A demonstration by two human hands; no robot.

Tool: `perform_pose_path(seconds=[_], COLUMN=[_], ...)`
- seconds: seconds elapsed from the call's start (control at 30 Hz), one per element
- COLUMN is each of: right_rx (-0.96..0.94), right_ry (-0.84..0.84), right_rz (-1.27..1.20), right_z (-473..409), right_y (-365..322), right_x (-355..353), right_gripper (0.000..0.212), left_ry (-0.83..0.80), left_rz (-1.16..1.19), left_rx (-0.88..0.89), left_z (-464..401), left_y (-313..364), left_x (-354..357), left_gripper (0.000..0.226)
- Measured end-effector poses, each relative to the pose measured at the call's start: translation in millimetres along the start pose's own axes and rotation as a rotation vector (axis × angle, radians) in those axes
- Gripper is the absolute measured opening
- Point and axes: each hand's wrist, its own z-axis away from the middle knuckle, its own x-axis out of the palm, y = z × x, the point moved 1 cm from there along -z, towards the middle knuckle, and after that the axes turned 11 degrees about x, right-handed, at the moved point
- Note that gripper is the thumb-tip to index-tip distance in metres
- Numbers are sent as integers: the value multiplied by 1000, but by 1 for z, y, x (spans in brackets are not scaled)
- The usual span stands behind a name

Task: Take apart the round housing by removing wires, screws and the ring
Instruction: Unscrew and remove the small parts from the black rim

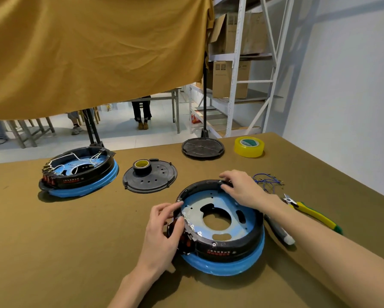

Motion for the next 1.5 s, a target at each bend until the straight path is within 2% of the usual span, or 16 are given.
perform_pose_path(seconds=[0.07,0.13,0.37,0.5,0.67,0.77,0.83,0.9,1.0,1.13,1.37,1.5], right_rx=[-41,-89,-154,-186,-184,-216,-313,-409,-374,-336,-227,-266], right_ry=[98,103,-133,-15,137,-26,-115,-121,-105,-158,-221,-225], right_rz=[20,31,-56,-86,-73,-246,-163,6,41,-75,-162,-217], right_z=[12,33,91,73,64,91,109,114,108,98,101,100], right_y=[-12,-18,-21,-10,-9,-22,-28,-28,-19,-10,5,5], right_x=[3,7,12,6,1,10,19,23,16,8,12,7], right_gripper=[37,35,55,33,26,37,43,46,54,46,46,37], left_ry=[-23,-37,-71,-60,-79,-104,-114,-121,-138,-164,-194,-170], left_rz=[-19,-18,-103,-231,-371,-393,-389,-381,-398,-447,-426,-427], left_rx=[34,64,168,199,298,357,373,378,387,430,465,455], left_z=[2,2,0,2,6,5,4,3,1,-1,-1,-5], left_y=[1,0,0,5,9,6,5,3,1,8,17,23], left_x=[0,0,-7,-8,-9,-10,-11,-10,-8,-1,2,6], left_gripper=[33,31,29,33,23,20,22,25,29,35,53,54])
